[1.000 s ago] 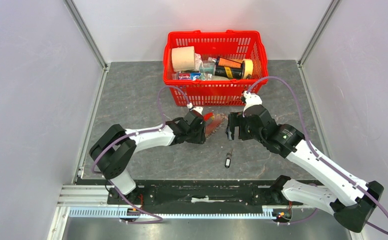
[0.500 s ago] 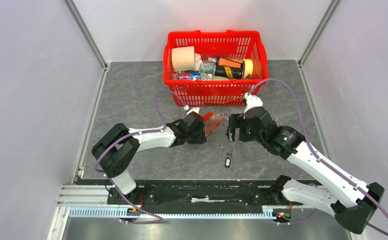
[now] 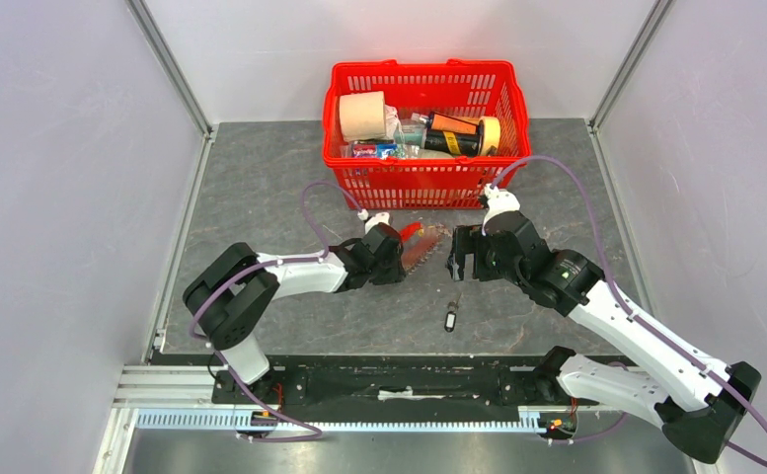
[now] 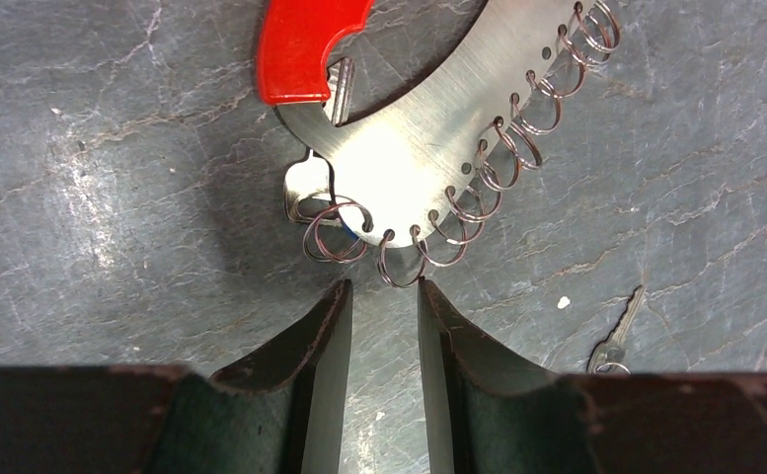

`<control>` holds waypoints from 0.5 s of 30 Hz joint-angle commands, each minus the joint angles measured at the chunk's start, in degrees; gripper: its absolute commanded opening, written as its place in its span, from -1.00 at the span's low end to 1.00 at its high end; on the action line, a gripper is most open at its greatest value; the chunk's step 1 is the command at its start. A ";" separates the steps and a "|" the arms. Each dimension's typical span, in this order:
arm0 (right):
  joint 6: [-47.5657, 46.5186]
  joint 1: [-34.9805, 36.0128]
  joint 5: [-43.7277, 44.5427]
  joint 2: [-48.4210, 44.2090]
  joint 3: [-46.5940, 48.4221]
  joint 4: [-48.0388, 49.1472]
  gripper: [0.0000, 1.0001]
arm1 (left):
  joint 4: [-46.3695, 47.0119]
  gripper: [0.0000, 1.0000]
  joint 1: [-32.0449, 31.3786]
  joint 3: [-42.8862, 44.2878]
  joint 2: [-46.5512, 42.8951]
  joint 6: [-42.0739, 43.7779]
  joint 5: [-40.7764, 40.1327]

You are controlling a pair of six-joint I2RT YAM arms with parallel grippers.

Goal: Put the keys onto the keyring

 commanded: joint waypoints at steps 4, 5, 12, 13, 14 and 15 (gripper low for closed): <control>0.88 0.13 -0.57 -1.02 -0.95 1.29 0.88 | 4.03 -0.27 -0.16 0.02 2.33 -3.08 -2.02; 1.00 0.13 -0.54 -1.03 -1.02 1.22 0.88 | 4.43 -0.28 -0.16 0.03 2.59 -3.21 -1.90; 1.09 0.13 -0.72 -1.51 -1.41 1.20 0.87 | 5.60 -0.40 -0.16 -0.54 3.10 -3.92 -1.95; 1.07 0.13 -0.81 -1.50 -1.33 1.20 0.88 | 5.64 -0.43 -0.15 -0.70 3.00 -3.84 -2.02; 1.04 0.08 -0.84 -1.54 -1.33 1.20 0.88 | 5.64 -0.47 -0.11 -0.95 2.75 -3.84 -2.16; 1.09 0.13 -0.90 -1.54 -1.33 1.20 0.88 | 5.64 -0.51 -0.16 -1.16 2.52 -3.84 -2.36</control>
